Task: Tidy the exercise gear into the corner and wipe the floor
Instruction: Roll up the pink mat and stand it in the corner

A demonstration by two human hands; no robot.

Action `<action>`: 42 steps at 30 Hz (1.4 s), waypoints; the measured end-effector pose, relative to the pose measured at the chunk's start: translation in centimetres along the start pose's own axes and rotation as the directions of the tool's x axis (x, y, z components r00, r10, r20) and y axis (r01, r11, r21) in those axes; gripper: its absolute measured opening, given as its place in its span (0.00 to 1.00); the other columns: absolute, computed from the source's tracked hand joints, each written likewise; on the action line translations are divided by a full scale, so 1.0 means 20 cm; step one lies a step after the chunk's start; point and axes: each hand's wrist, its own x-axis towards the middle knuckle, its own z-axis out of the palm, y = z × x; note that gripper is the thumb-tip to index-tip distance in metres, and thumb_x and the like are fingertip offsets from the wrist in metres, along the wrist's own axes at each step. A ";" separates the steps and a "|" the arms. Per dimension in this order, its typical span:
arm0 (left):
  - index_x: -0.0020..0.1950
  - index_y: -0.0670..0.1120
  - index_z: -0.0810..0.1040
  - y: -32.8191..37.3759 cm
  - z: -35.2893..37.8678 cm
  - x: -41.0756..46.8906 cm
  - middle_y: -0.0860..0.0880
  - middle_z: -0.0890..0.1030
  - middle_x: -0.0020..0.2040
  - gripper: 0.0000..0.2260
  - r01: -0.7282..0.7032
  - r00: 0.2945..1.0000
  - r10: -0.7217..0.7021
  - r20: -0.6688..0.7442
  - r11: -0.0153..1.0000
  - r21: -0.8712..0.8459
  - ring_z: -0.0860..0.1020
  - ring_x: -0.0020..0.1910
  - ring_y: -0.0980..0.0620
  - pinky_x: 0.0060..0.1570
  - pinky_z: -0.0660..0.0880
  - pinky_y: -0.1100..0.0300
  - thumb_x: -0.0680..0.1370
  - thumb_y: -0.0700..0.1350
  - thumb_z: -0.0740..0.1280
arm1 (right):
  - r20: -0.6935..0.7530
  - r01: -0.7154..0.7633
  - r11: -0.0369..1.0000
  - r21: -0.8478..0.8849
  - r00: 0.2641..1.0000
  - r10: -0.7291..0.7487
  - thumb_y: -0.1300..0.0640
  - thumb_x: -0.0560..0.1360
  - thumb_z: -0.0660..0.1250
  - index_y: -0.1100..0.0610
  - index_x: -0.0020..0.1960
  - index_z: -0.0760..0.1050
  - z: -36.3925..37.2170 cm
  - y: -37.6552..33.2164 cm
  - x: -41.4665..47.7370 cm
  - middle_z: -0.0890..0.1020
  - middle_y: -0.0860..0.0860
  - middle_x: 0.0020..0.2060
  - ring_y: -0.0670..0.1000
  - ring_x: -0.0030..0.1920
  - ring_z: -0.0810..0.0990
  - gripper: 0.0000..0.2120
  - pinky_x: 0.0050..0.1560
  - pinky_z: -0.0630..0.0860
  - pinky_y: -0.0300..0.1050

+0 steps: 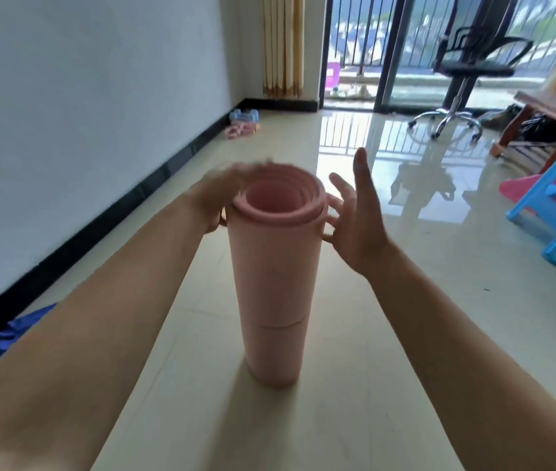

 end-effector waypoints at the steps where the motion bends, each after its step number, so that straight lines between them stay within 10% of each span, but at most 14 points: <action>1: 0.61 0.55 0.77 -0.02 0.00 0.00 0.51 0.84 0.50 0.21 0.016 0.999 -0.012 -0.035 0.994 0.111 0.83 0.44 0.50 0.42 0.75 0.55 0.70 0.58 0.73 | -0.041 -0.030 0.999 -0.023 0.999 0.029 0.22 0.66 0.61 0.45 0.76 0.68 0.02 -0.07 0.01 0.75 0.49 0.70 0.56 0.69 0.73 0.45 0.70 0.67 0.61; 5: 0.73 0.60 0.61 -0.12 0.02 -0.05 0.46 0.79 0.57 0.39 0.053 0.997 -0.042 -0.062 0.983 0.175 0.80 0.43 0.44 0.37 0.76 0.51 0.62 0.44 0.64 | -0.160 -0.167 0.855 -0.490 0.982 0.100 0.38 0.71 0.70 0.47 0.60 0.78 0.13 -0.09 0.00 0.83 0.48 0.53 0.52 0.52 0.81 0.22 0.50 0.76 0.50; 13: 0.64 0.50 0.70 -0.02 -0.05 -0.19 0.42 0.77 0.54 0.22 0.057 0.998 -0.038 -0.059 0.932 0.359 0.82 0.44 0.39 0.31 0.82 0.43 0.72 0.37 0.62 | -0.213 -0.159 0.758 -0.632 0.977 0.028 0.54 0.66 0.62 0.49 0.48 0.78 0.17 -0.10 -0.10 0.83 0.54 0.47 0.58 0.47 0.83 0.13 0.44 0.84 0.62; 19: 0.62 0.53 0.73 0.12 -0.19 -0.25 0.46 0.82 0.51 0.20 -0.041 0.992 0.085 -0.091 0.912 0.409 0.82 0.44 0.45 0.34 0.81 0.51 0.71 0.44 0.68 | -0.118 -0.077 0.730 -0.679 0.993 -0.005 0.47 0.68 0.74 0.53 0.49 0.80 0.15 -0.32 -0.15 0.83 0.46 0.47 0.49 0.50 0.81 0.13 0.54 0.82 0.55; 23: 0.70 0.49 0.68 -0.08 -0.09 -0.21 0.44 0.78 0.60 0.27 0.057 0.996 -0.001 -0.085 0.749 0.660 0.78 0.56 0.43 0.52 0.76 0.55 0.71 0.43 0.68 | -0.099 -0.202 0.732 -0.651 0.978 0.182 0.48 0.71 0.71 0.49 0.68 0.73 0.18 -0.17 -0.10 0.78 0.49 0.61 0.53 0.60 0.77 0.26 0.55 0.77 0.55; 30: 0.69 0.56 0.68 -0.23 -0.04 -0.14 0.47 0.79 0.60 0.28 0.091 0.964 0.101 -0.244 0.741 0.665 0.76 0.59 0.42 0.55 0.71 0.55 0.70 0.41 0.65 | -0.103 -0.072 0.565 -0.822 0.994 -0.023 0.44 0.72 0.64 0.49 0.60 0.75 0.24 0.01 -0.03 0.82 0.51 0.52 0.53 0.53 0.80 0.19 0.57 0.79 0.53; 42: 0.62 0.55 0.76 -0.18 -0.03 0.03 0.47 0.80 0.57 0.23 0.047 0.972 0.123 -0.202 0.737 0.675 0.77 0.57 0.42 0.59 0.75 0.52 0.69 0.39 0.64 | -0.099 -0.144 0.620 -0.771 0.989 0.106 0.36 0.70 0.72 0.44 0.60 0.75 0.09 -0.02 0.07 0.82 0.47 0.51 0.50 0.50 0.82 0.22 0.40 0.86 0.55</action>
